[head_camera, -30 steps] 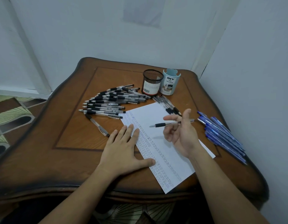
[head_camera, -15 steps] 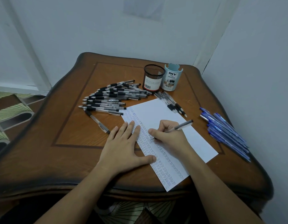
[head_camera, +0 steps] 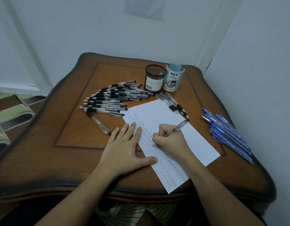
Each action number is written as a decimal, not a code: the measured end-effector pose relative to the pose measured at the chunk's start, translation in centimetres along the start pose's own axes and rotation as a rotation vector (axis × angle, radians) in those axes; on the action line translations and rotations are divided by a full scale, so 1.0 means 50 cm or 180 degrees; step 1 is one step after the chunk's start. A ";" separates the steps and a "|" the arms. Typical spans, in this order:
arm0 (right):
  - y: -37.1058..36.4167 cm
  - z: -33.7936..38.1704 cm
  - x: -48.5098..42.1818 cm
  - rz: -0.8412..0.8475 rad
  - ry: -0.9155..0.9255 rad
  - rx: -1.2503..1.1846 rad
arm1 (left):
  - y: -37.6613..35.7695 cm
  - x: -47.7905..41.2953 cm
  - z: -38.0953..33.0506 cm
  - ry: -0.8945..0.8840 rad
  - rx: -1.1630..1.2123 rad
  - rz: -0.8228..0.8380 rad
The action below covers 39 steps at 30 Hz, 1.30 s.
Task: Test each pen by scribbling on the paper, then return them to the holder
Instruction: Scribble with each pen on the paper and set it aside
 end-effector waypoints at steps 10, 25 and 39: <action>0.004 0.007 0.003 -0.0022 0.0035 0.0057 | 0.001 0.000 0.000 -0.0006 0.0009 -0.0008; 0.008 0.008 0.006 -0.0077 0.0066 0.0091 | 0.002 0.001 0.000 0.0004 0.0024 -0.0017; 0.012 0.018 0.008 -0.0066 0.0075 -0.0014 | 0.003 0.001 -0.002 -0.0007 0.0029 -0.0043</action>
Point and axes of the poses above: each hand's wrist, its own x-axis away from the middle knuckle, its own y-axis out of the back of the hand, z = x × y, the point moved 2 cm from there along -x, towards the middle knuckle, and after that the axes turned 2 degrees about z, right-handed, at the moved point
